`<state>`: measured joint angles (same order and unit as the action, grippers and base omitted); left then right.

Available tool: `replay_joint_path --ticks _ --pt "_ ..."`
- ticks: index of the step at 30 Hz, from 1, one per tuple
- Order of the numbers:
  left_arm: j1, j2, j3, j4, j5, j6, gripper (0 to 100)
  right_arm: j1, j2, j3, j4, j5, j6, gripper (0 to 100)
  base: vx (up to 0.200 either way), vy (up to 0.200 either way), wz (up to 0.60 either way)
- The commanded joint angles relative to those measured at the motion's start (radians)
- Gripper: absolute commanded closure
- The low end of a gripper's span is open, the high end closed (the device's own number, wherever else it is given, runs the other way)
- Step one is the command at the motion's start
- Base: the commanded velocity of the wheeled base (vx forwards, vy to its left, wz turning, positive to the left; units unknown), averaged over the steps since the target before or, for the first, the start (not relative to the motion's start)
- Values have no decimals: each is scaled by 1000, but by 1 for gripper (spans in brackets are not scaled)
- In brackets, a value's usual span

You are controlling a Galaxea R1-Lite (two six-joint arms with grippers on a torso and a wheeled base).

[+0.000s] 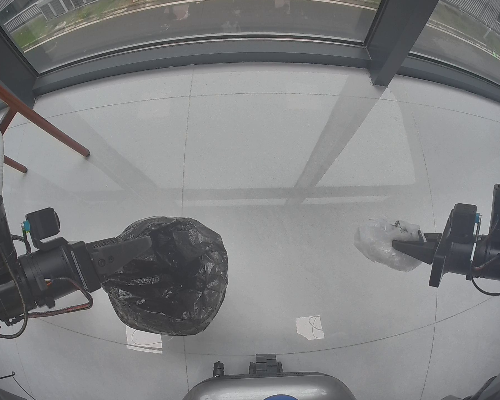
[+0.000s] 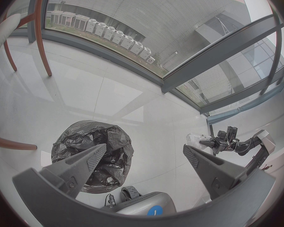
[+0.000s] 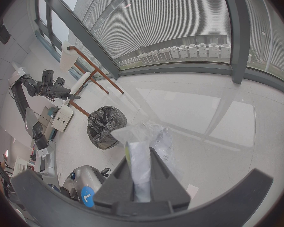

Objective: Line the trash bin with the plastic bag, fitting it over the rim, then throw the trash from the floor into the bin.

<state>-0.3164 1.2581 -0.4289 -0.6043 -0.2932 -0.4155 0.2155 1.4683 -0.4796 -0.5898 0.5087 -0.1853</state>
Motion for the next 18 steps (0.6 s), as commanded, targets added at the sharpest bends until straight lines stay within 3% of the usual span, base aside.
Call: replay_joint_path --ticks 1,7,18 --pt "0 0 1 0 0 0 0 27 -11 3 -1 -12 0 100 0 0 0" --pt "0 -5 1 -2 3 1 0 56 -13 3 -1 -33 1 100 0 0 0" --pt "-1 -14 2 -2 3 1 0 73 -8 -8 -1 -52 0 100 0 200 0"
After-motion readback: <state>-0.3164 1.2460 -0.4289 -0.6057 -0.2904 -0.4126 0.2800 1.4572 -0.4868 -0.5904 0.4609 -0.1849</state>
